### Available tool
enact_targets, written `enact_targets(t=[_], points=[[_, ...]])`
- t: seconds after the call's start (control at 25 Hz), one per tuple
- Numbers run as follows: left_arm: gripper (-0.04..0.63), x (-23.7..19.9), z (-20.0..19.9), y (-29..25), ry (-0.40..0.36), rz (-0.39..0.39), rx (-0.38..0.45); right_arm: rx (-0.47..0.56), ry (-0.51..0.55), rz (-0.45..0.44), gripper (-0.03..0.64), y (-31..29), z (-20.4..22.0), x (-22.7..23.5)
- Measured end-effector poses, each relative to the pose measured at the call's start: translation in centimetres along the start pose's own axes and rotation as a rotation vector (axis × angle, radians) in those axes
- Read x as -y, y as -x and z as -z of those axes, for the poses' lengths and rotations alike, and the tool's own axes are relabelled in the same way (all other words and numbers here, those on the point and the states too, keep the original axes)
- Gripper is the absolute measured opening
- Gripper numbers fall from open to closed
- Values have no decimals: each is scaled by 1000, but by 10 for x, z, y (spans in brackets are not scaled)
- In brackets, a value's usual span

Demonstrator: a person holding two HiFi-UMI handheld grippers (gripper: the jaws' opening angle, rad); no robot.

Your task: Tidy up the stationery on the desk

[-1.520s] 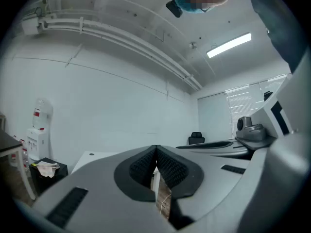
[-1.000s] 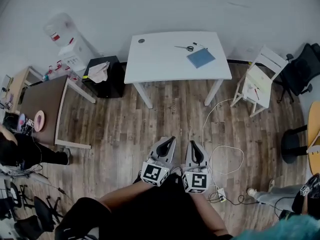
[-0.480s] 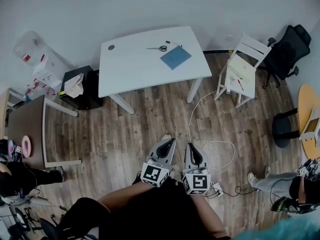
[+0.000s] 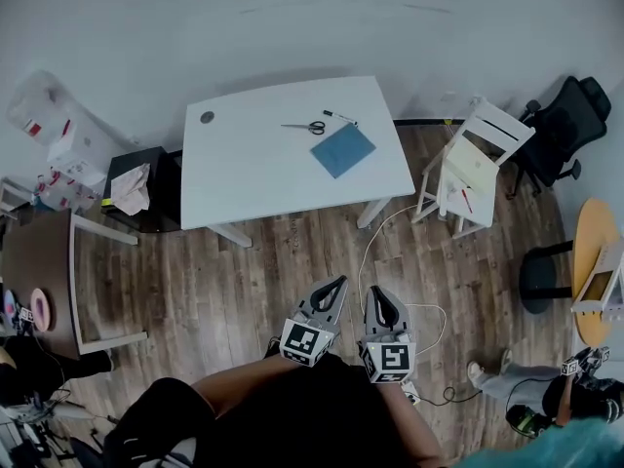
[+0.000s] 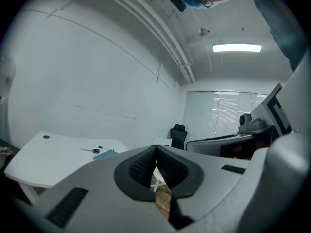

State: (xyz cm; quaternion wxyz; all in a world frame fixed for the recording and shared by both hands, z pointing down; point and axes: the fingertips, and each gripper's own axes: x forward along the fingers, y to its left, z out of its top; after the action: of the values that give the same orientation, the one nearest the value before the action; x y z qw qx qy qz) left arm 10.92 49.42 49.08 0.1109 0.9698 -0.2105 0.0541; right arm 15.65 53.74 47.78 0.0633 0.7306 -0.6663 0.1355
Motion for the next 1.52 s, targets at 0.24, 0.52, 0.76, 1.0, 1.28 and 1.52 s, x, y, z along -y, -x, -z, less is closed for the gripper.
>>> enact_targets(t=[0.24,0.52,0.76,1.0,1.28,1.52], points=[[11,-69,-17,-44,73,-32,-7,-10,12,-8,34,-75,-26,12],[11,-129,-3,-79,109,-70,-54,-66,-6,-17,34,-131,-22,30],[11,-172,5,-113,139,-150,-73,-89,-18,-19,34,-182,-16,66],[12,-213,12,-164,144,-211,-121,-87,-13,-50,34,-250,-26,116],[12,-235,34,-230,174,-236,-211,-161,-1,-118,34,-325,-18,166],[12,-253,69,-271,219,-293,-311,-244,16,-182,35,-384,3,208]])
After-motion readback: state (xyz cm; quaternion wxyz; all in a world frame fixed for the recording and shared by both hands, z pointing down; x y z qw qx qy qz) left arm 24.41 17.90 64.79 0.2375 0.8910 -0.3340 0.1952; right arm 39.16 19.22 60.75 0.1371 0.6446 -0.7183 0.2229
